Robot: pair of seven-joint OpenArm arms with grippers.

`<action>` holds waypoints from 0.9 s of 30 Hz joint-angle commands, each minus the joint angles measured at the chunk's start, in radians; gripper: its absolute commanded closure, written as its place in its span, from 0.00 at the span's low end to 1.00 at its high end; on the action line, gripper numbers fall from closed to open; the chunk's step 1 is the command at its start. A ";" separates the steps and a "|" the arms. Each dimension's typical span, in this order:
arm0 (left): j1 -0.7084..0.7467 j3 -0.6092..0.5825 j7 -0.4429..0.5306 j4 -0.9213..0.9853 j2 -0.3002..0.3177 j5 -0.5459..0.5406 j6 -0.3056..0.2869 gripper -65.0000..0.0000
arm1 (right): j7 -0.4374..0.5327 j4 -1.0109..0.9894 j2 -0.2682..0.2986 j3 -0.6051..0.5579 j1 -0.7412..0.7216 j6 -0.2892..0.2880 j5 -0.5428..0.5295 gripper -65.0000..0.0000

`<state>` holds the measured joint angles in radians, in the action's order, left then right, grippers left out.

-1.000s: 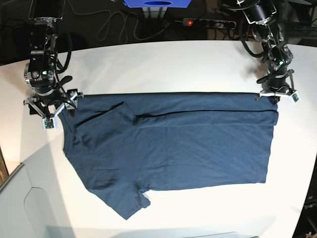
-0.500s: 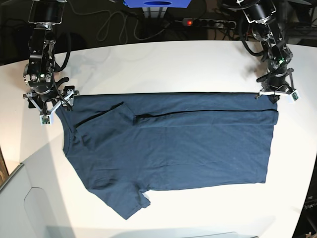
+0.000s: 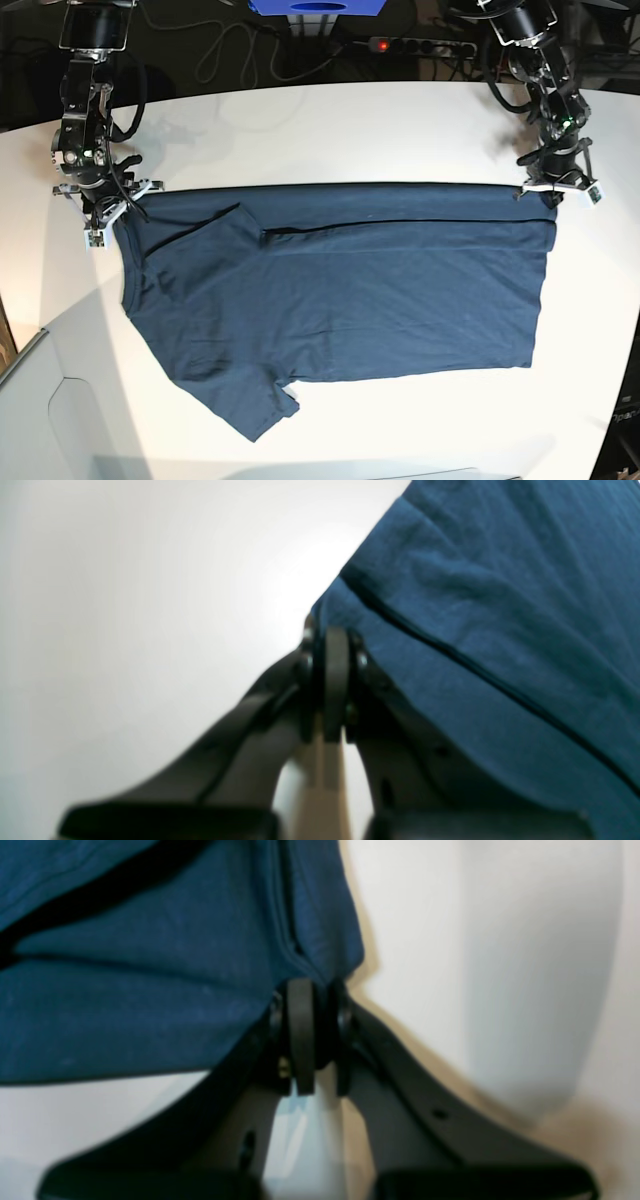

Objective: Fold the T-shirt properly
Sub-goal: 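Lift the folded edge with both grippers and pull it toward the robot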

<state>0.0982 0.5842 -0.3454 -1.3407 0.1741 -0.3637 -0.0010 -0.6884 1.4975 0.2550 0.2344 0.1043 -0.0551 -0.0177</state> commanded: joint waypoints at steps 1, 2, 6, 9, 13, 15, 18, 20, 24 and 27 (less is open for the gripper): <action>-0.005 0.004 0.022 -0.029 0.014 -0.005 0.000 1.00 | -0.014 0.027 0.016 0.009 -0.001 -0.004 0.020 1.00; -0.005 0.004 0.021 -0.036 0.012 -0.005 0.000 1.00 | -0.014 0.044 0.022 0.010 -0.001 -0.004 0.020 1.00; 0.010 0.004 0.018 -0.093 0.000 -0.005 0.000 1.00 | -0.032 0.133 0.039 0.010 0.001 -0.004 0.020 1.00; 0.028 0.001 0.016 -0.156 -0.014 -0.005 0.002 1.00 | -0.070 0.179 0.039 0.012 -0.010 -0.004 0.020 1.00; 0.038 0.000 0.016 -0.230 -0.021 -0.005 0.002 1.00 | -0.104 0.225 0.039 0.007 -0.042 -0.004 0.020 1.00; 0.038 -0.002 0.015 -0.259 -0.021 -0.005 0.005 1.00 | -0.119 0.231 0.039 0.006 -0.071 -0.004 0.020 1.00; 0.025 -0.003 0.015 -0.276 -0.014 -0.005 0.006 1.00 | -0.155 0.229 0.039 0.006 -0.140 -0.004 0.020 1.00; 0.004 -0.005 0.013 -0.280 -0.009 -0.004 0.005 1.00 | -0.195 0.226 0.039 0.004 -0.197 -0.004 0.020 1.00; -0.050 0.003 -0.088 -0.303 -0.009 0.002 0.003 1.00 | -0.259 0.231 0.039 0.007 -0.292 -0.004 0.020 1.00; -0.064 0.004 -0.113 -0.314 -0.009 0.002 0.003 1.00 | -0.270 0.225 0.039 0.006 -0.309 -0.004 0.020 1.00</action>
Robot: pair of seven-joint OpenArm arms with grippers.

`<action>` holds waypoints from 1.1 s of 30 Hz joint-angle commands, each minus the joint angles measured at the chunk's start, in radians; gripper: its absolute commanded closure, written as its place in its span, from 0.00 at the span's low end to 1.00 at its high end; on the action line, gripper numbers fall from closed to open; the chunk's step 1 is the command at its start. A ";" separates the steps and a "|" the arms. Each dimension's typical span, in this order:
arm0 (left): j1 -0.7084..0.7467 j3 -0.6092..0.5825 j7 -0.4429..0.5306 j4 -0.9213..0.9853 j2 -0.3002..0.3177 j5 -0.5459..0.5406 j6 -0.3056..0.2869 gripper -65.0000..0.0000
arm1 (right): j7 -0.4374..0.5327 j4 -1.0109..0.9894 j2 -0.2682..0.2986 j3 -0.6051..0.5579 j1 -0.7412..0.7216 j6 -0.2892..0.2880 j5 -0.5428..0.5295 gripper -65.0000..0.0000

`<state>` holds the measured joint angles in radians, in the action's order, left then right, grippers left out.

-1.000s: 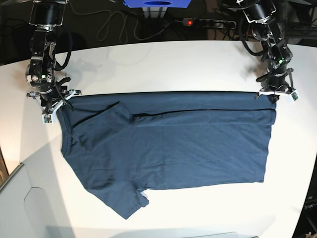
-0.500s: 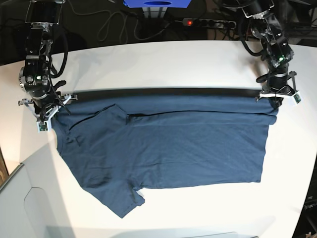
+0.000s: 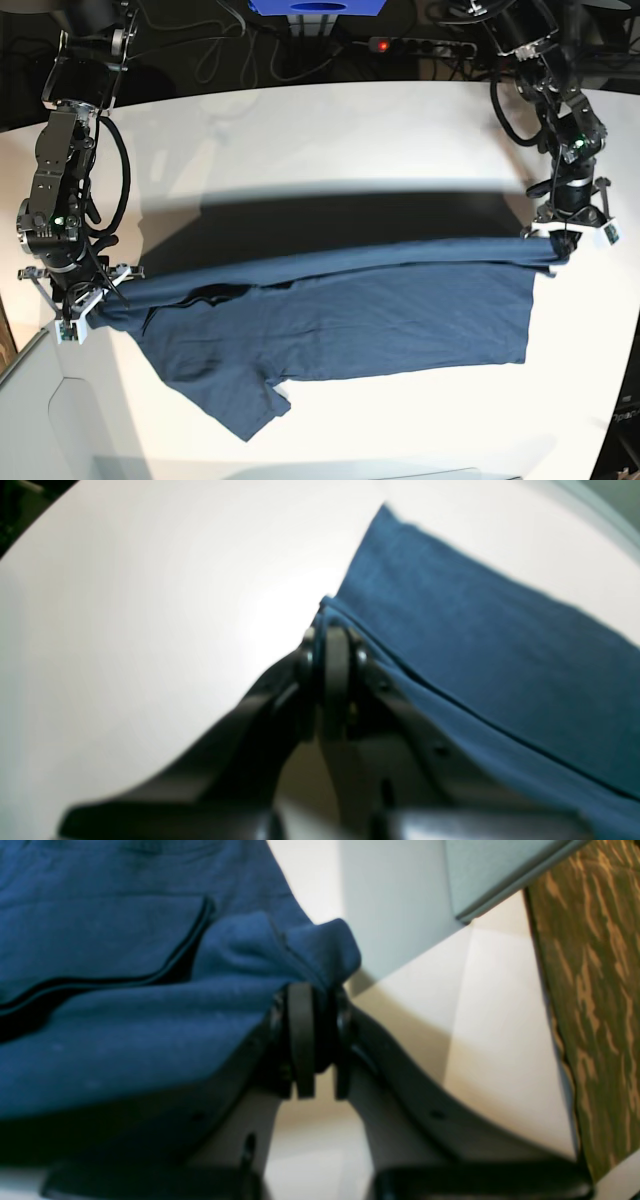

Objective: Fold the T-shirt properly
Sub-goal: 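Lift the folded edge with both grippers and pull it toward the robot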

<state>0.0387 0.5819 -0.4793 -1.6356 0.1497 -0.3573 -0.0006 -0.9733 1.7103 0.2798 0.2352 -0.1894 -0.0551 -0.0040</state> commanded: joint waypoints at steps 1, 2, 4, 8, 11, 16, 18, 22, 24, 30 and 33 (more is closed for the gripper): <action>-0.004 0.006 0.021 -0.016 0.015 -0.004 0.003 1.00 | 0.015 0.012 0.014 0.005 -0.015 -0.004 0.006 1.00; -0.006 0.006 0.021 -0.012 0.015 -0.003 0.003 1.00 | 0.017 0.012 0.014 0.005 -0.014 -0.004 0.006 1.00; -0.009 0.003 0.020 -0.005 0.015 -0.003 0.003 1.00 | 0.024 0.010 0.014 0.005 -0.022 -0.004 0.006 1.00; -0.010 0.003 0.014 -0.015 0.015 -0.003 0.003 1.00 | 0.015 0.012 0.014 0.005 -0.077 -0.004 0.006 1.00; -0.009 0.006 0.014 -0.018 0.017 -0.003 0.003 1.00 | 0.015 0.010 0.014 0.005 -0.069 -0.004 0.006 1.00; 0.007 0.011 0.014 -0.024 0.017 -0.003 0.001 1.00 | 0.024 0.014 0.026 0.005 0.017 -0.004 0.006 1.00; 0.026 0.019 0.017 -0.025 0.012 -0.010 0.001 1.00 | 0.024 0.017 0.026 0.005 0.052 -0.004 0.006 1.00; 0.046 0.022 0.017 -0.025 0.004 -0.010 0.001 1.00 | 0.026 0.018 0.029 0.011 0.104 -0.004 0.005 1.00; 0.074 0.022 0.020 -0.027 0.004 -0.012 0.001 1.00 | 0.026 0.020 0.046 0.011 0.135 -0.004 0.005 1.00; 0.169 0.022 0.020 -0.082 -0.022 -0.012 0.001 1.00 | 0.047 0.020 0.066 0.013 0.232 -0.004 0.005 1.00; 0.226 0.022 0.020 -0.119 -0.040 -0.012 0.001 1.00 | 0.083 0.020 0.068 0.013 0.291 -0.004 0.005 1.00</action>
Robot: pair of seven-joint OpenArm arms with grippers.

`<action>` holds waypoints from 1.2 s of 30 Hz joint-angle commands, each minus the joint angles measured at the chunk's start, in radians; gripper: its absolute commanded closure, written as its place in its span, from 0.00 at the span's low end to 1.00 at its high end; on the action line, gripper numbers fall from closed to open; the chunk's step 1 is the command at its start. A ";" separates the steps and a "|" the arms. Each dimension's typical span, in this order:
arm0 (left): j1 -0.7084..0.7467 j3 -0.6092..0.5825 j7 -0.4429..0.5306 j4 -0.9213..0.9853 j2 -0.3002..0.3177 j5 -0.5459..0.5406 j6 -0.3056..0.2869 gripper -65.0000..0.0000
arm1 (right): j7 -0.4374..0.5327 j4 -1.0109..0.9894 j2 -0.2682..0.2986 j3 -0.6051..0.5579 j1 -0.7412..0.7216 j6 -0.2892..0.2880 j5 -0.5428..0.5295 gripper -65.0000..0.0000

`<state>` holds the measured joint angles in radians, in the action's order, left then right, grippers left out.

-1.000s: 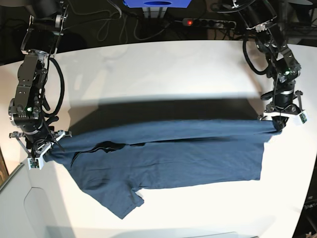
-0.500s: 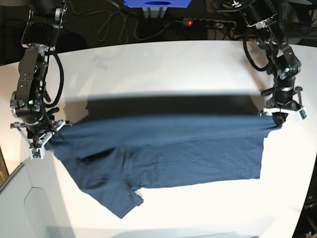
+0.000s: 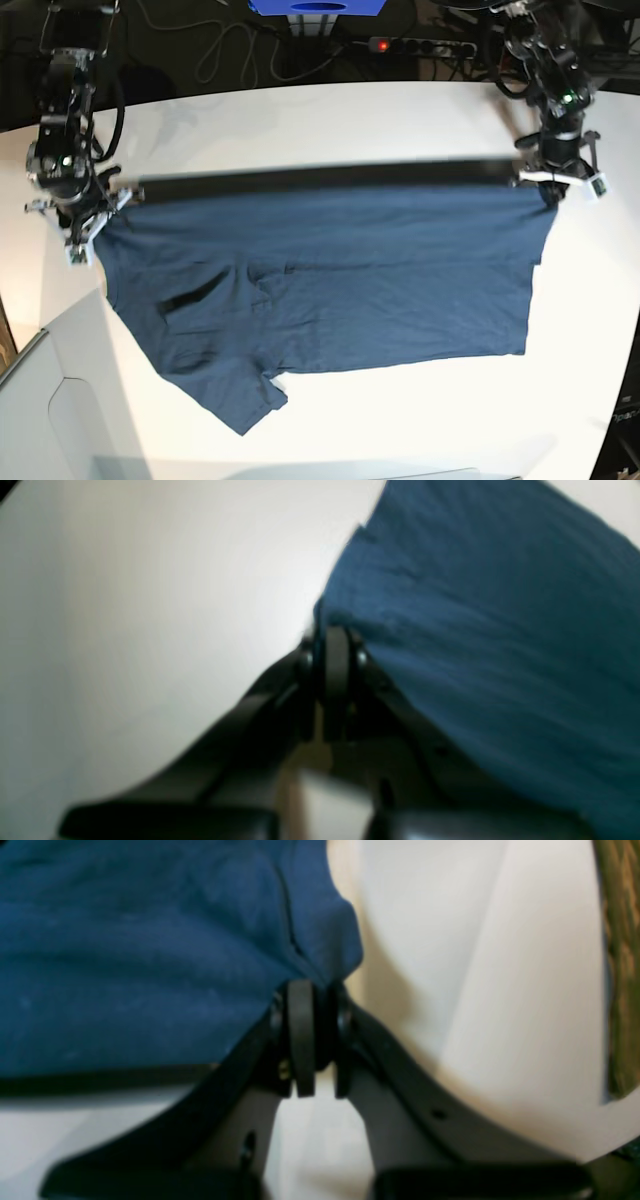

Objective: Fold the T-shirt properly
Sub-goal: 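Lift the folded edge with both grippers and pull it toward the robot, then lay the shirt flat with both grippers and release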

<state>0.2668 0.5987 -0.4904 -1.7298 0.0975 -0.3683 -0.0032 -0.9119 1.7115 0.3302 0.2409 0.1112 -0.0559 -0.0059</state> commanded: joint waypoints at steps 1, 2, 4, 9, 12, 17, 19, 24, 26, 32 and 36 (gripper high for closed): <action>0.013 0.005 0.031 -0.035 0.005 -0.001 0.004 1.00 | 0.024 0.018 0.017 0.007 0.008 -0.003 0.007 1.00; 0.029 0.005 0.031 -0.043 -0.005 -0.001 0.004 1.00 | 0.026 0.018 0.017 0.007 0.023 -0.003 0.007 1.00; 0.064 0.005 0.031 -0.068 -0.023 -0.001 0.004 1.00 | 0.027 0.018 0.020 0.010 0.054 -0.003 0.007 1.00; 0.148 0.005 0.031 -0.108 -0.049 -0.001 0.004 1.00 | 0.047 0.018 0.036 0.048 0.117 -0.003 0.005 1.00; 0.180 0.005 0.032 -0.109 -0.060 -0.001 0.004 1.00 | 0.107 0.018 0.036 0.088 0.166 -0.003 0.007 1.00; 0.234 0.005 0.032 -0.114 -0.060 -0.001 0.004 1.00 | 0.135 0.018 0.036 0.108 0.218 -0.003 0.007 1.00; 0.263 0.005 0.032 -0.114 -0.061 -0.001 0.004 1.00 | 0.135 0.018 0.036 0.114 0.219 -0.003 0.007 1.00; 0.322 0.007 0.032 -0.114 -0.072 -0.001 0.004 1.00 | 0.136 0.018 0.031 0.113 0.241 -0.003 0.005 1.00; 0.335 0.011 0.034 -0.114 -0.071 -0.001 0.004 1.00 | 0.136 0.018 0.031 0.110 0.242 -0.003 0.005 1.00; 0.326 0.043 0.032 -0.101 -0.074 -0.001 0.002 1.00 | 0.136 0.018 0.028 0.113 0.242 -0.003 0.004 1.00; 0.323 0.043 0.032 -0.101 -0.068 -0.001 0.002 1.00 | 0.132 0.018 0.008 0.133 0.255 -0.003 0.007 1.00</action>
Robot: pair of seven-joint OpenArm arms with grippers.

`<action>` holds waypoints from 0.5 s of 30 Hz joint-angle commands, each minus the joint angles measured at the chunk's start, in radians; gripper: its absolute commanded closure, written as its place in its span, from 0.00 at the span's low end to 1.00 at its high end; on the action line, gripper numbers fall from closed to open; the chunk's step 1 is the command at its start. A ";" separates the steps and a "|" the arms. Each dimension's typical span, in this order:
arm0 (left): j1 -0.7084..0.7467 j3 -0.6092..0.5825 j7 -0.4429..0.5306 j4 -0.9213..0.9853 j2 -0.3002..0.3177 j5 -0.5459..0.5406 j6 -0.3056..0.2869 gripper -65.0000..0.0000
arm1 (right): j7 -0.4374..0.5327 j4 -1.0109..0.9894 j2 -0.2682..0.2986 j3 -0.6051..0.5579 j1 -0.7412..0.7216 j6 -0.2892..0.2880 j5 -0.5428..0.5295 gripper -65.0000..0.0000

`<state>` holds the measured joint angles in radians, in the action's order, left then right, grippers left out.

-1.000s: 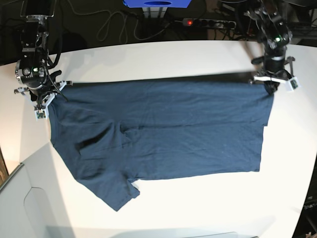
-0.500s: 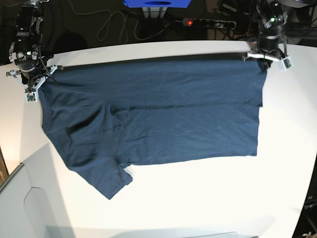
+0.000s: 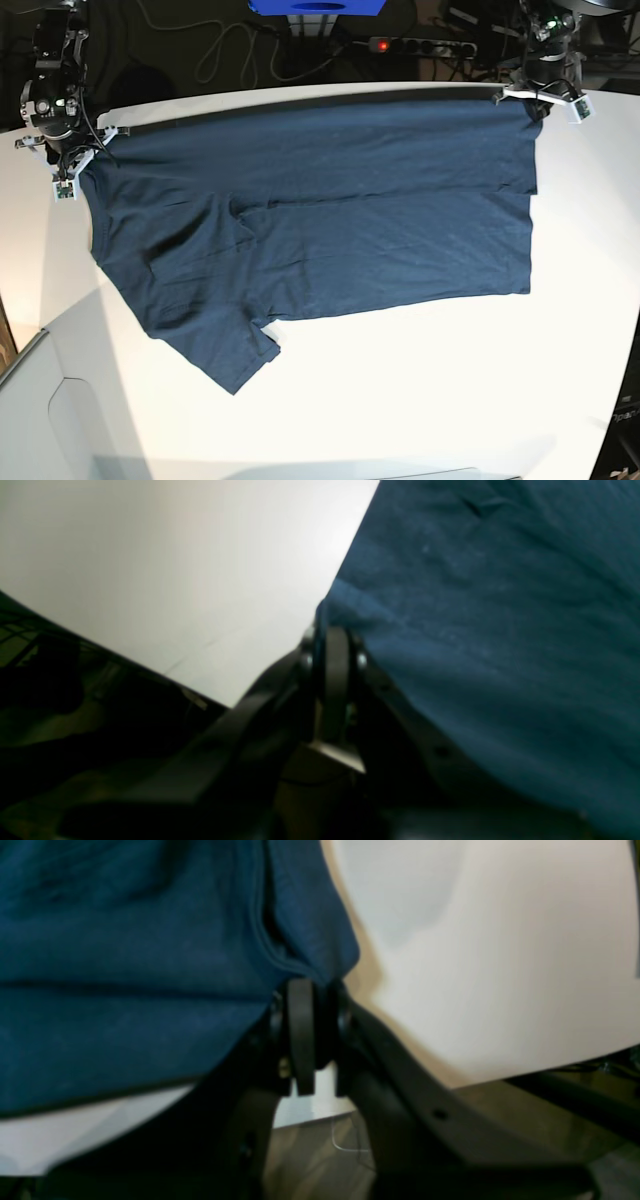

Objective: Fold the T-shirt properly
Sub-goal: 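Lay the shirt flat with both grippers and release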

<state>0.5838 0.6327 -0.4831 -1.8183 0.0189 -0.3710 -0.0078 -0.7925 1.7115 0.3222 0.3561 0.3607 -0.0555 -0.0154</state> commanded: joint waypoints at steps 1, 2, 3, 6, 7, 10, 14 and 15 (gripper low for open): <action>0.006 0.009 0.025 -0.013 0.011 0.002 0.007 1.00 | 0.014 0.018 0.013 0.033 0.018 -0.004 0.016 1.00; 0.006 0.009 0.022 -0.013 0.011 0.002 0.007 1.00 | 0.014 0.018 0.004 0.041 0.025 -0.004 0.016 1.00; 0.005 0.009 0.022 -0.013 0.011 0.002 0.007 1.00 | 0.014 0.018 -0.007 0.050 0.031 -0.004 0.016 1.00; -0.008 0.009 0.017 -0.011 0.006 0.002 0.007 1.00 | 0.014 0.018 -0.011 0.048 0.047 -0.004 0.016 1.00; -0.009 0.009 0.017 -0.011 0.005 0.002 0.007 1.00 | 0.015 0.018 -0.013 0.045 0.054 -0.004 0.015 1.00; -0.009 0.008 0.017 -0.011 0.003 0.002 0.007 1.00 | 0.015 0.020 -0.016 0.042 0.062 -0.004 0.013 1.00; -0.002 0.008 0.016 -0.011 0.003 0.002 0.007 1.00 | 0.015 0.020 -0.025 0.045 0.059 -0.004 0.015 1.00; 0.000 0.008 0.016 -0.011 0.003 0.002 0.007 1.00 | 0.015 0.020 -0.025 0.045 0.057 -0.004 0.015 1.00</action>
<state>0.5713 0.6323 -0.4911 -1.8149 0.0162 -0.3706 -0.0078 -0.7925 1.7130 0.2813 0.3916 0.4187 -0.0555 -0.0109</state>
